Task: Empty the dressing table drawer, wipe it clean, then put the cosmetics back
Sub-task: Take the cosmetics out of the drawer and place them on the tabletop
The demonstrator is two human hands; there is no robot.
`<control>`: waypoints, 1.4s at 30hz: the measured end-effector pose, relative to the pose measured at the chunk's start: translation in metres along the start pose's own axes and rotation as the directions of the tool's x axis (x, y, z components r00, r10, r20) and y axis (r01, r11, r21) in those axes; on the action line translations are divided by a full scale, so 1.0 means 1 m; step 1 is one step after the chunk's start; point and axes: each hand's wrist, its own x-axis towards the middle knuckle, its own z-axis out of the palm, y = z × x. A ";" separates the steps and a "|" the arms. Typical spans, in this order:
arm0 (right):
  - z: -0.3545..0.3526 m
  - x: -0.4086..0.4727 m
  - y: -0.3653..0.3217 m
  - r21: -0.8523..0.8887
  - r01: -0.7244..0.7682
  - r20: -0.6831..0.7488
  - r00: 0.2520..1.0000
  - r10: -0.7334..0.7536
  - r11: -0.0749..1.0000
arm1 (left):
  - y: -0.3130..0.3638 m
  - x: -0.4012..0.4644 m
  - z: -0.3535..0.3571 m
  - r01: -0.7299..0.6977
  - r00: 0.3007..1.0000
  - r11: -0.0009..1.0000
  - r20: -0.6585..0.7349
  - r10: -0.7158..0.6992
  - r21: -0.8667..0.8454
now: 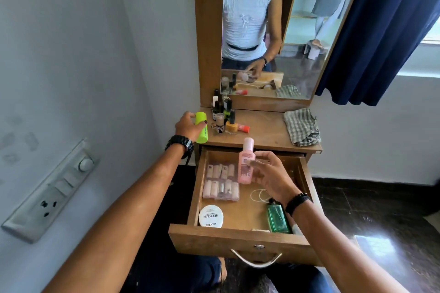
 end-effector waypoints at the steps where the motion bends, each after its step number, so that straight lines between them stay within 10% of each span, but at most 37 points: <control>1: -0.001 0.001 0.000 0.006 0.005 -0.011 1.000 -0.005 1.000 | 0.003 0.006 0.002 0.002 1.000 1.000 -0.001 -0.002 0.026; 17: -0.018 0.032 -0.006 -0.007 0.117 -0.079 0.990 -0.117 0.993 | -0.003 0.037 0.018 0.039 0.997 0.997 -0.068 -0.043 -0.060; 28: -0.017 0.093 -0.072 -0.449 0.251 -0.199 0.907 -0.371 0.857 | -0.018 0.021 0.023 0.014 0.996 0.990 -0.082 -0.025 -0.140; 42: 0.006 0.165 -0.073 -0.681 0.138 -0.121 0.948 -0.295 0.719 | -0.014 0.031 0.026 0.043 0.997 0.999 -0.055 -0.045 -0.029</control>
